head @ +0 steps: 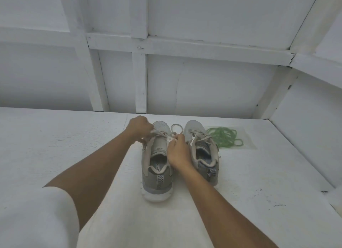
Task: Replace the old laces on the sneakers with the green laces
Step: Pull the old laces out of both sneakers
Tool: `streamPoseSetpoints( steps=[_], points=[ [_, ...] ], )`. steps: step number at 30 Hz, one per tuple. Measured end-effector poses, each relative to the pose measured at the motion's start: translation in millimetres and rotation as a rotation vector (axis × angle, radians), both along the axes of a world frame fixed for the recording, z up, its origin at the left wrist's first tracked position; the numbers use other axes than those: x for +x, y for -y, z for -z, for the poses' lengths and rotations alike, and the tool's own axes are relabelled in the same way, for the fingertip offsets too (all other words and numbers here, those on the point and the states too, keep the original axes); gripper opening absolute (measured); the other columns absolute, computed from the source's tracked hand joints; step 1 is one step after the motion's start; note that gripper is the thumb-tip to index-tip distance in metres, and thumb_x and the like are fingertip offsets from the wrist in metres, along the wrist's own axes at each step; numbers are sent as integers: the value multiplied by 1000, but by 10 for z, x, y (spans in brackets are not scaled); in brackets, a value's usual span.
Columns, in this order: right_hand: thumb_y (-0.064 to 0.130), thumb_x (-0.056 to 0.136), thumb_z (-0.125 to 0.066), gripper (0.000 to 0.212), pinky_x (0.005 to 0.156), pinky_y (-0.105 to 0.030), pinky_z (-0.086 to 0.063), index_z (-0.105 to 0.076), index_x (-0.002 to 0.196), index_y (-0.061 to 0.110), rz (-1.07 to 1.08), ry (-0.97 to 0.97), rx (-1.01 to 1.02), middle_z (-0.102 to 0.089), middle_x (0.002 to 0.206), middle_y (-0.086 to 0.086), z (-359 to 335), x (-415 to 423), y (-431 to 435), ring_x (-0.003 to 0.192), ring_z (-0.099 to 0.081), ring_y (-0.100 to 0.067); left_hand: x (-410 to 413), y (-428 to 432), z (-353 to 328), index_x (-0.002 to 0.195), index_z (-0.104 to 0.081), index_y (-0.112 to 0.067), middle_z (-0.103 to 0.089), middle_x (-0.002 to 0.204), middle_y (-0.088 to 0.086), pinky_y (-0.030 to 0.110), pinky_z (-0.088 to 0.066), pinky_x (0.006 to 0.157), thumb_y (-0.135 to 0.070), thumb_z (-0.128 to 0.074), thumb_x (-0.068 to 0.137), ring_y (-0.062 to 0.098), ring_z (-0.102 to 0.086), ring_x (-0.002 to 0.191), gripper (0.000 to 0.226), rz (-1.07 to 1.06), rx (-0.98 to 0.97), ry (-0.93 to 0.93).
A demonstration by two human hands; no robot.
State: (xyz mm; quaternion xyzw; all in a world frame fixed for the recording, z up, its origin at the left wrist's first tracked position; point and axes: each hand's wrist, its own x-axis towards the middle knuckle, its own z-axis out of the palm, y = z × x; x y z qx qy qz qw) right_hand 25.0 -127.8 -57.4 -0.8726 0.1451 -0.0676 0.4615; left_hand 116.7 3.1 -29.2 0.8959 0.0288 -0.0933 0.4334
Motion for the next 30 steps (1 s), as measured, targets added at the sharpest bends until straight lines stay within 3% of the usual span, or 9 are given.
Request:
streamPoseSetpoints(
  steps=[2,3,6,10,14,18,21,26,30],
  points=[
    [14,101,-32,28,73,-25,-28,-45,124,4,14,0,10,-55,126,-21,11,1,0,113,-52,-33,20,-167,-1,99,-58,1,-64,98,18,45,-60,70,-8,-54,89,29,-66,76,15,-139,-155,-108],
    [15,102,-32,28,73,-25,-28,-45,123,4,18,4,9,-55,126,-21,20,3,-3,112,-53,-33,33,-237,12,100,-58,0,-63,104,17,42,-59,69,-12,-54,90,28,-65,78,16,-136,-124,-146],
    [16,101,-32,27,74,-28,-32,-46,121,6,23,18,-2,-57,124,-21,63,18,-32,109,-54,-33,37,-260,-14,106,-57,-6,-59,110,11,37,-51,75,-24,-51,95,28,-60,90,22,-14,30,-163],
    [17,101,-32,26,75,-30,-33,-47,119,5,35,35,5,-57,122,-22,92,29,-51,107,-54,-34,6,15,-75,121,-61,-12,-58,127,9,31,-42,92,-29,-52,94,27,-54,116,33,172,206,115],
    [16,101,-32,26,75,-28,-31,-47,120,4,34,39,22,-56,124,-22,99,28,-39,109,-54,-34,-34,244,101,109,-70,-21,-66,117,3,34,-45,96,-34,-56,89,26,-57,112,27,416,543,82],
    [14,101,-33,26,73,-27,-29,-47,120,4,38,56,19,-56,124,-22,113,30,-33,110,-53,-34,30,205,110,101,-68,-24,-65,112,1,40,-48,95,-33,-59,88,25,-57,105,18,350,528,128],
    [14,101,-33,26,73,-24,-28,-47,120,4,43,73,20,-56,125,-21,116,30,-32,111,-53,-33,176,-9,-52,104,-67,-13,-66,112,8,42,-49,93,-24,-54,85,31,-59,104,25,184,542,186],
    [12,101,-33,23,69,-24,-25,-46,117,3,41,91,37,-57,120,-23,115,17,-30,106,-54,-32,369,-379,-301,91,-55,-6,-57,94,12,34,-47,73,-19,-52,90,33,-57,86,14,-113,600,255],
    [13,101,-33,23,72,-25,-28,-46,118,5,47,90,36,-57,121,-22,132,34,-36,107,-54,-33,345,-240,-247,126,-53,-18,-56,124,14,43,-48,94,-34,-57,89,35,-55,111,40,54,557,234]
  ],
)
